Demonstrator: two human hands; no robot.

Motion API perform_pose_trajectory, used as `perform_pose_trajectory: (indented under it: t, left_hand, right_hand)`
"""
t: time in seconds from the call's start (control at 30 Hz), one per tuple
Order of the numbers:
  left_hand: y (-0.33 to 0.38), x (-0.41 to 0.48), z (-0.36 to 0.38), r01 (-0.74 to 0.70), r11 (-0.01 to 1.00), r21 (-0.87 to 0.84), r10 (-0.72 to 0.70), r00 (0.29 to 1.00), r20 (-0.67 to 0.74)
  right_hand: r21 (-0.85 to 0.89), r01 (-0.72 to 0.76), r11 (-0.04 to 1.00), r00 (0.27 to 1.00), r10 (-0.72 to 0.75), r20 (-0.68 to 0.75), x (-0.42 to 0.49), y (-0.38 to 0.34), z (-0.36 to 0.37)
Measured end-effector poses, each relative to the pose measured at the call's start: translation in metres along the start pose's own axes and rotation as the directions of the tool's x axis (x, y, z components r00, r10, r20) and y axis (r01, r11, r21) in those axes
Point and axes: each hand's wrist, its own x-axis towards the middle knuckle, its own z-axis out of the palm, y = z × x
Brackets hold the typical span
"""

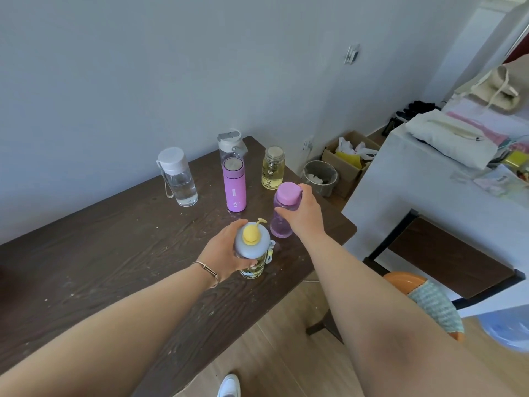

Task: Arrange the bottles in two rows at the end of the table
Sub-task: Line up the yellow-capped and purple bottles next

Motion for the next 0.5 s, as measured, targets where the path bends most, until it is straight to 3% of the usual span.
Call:
perform_pose_trajectory:
  t: [0.5]
  left_hand:
    - [0.013,-0.082,-0.037,0.166,0.983,-0.072,-0.181,0.929,-0.324]
  right_hand:
    - [0.058,0.122,0.991,0.985,-0.128,0.113,-0.067,-0.029,-0.018]
